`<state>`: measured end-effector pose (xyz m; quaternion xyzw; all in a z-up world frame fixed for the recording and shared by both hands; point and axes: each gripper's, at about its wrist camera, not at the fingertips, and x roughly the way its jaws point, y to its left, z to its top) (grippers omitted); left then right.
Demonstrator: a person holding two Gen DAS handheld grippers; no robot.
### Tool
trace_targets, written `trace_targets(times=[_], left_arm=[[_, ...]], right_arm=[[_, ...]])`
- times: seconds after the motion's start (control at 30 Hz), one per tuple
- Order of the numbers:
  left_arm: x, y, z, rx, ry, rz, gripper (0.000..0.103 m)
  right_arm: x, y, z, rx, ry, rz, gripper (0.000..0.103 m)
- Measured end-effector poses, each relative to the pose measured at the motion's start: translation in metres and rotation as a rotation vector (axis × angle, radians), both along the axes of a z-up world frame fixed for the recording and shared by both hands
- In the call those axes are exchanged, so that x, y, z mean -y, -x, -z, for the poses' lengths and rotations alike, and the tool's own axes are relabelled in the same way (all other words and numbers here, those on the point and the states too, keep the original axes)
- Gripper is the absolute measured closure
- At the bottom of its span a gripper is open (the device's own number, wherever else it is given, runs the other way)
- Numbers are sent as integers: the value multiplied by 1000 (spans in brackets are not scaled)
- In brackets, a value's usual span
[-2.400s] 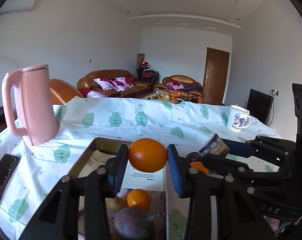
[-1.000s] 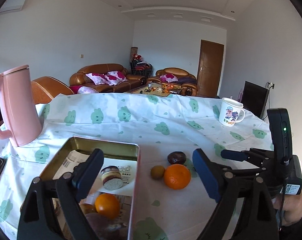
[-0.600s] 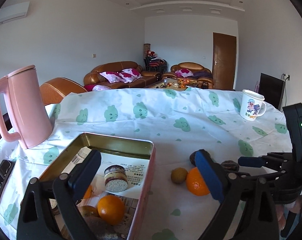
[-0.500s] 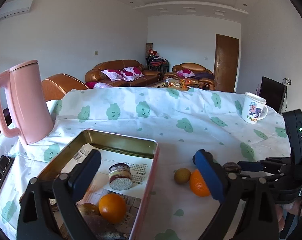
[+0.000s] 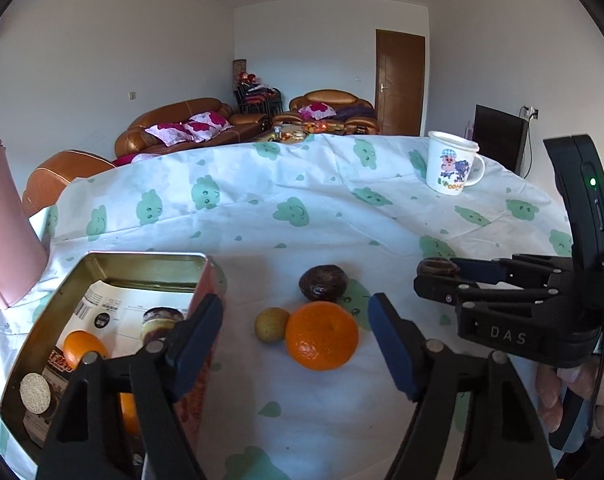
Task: Organize fruits
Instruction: 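Grasp a dark round pastry with the right tool while the left tool grasps an orange, then lift the pastry with the right tool while the left tool lifts the orange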
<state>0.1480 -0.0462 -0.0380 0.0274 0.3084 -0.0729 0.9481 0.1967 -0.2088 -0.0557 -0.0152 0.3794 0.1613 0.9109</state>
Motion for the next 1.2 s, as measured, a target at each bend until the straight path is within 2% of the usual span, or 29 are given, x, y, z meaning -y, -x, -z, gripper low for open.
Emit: trace_targets(times=[0.07,0.13,0.17,0.2,0.43,0.6,1.0,1.2], left_arm=[[5,-5,4,-39,-12,18,30],[10,-8,8,-65,-23,38,41],[13,-10,9,-79,-31,46,51],[16,-12,11,-95,-42,52,54],[18,-26,21,-159,-58,45,52],[16,-25,20,-155,-39,49,54],[4,-7,3,-16,4,21,55],[1,-2,-2,26,19,6,54]], right_arm=[[0,1,-1,8,1,1,58],[0,1,-1,13,1,5,58],[1,1,-1,13,-1,7,58],[0,1,-1,12,-2,6,58],[-4,-1,1,2,15,-5,58],[-1,2,-1,16,-7,-13,58],[-1,16,-13,105,-40,-51,58],[0,20,-16,136,-55,-63,58]])
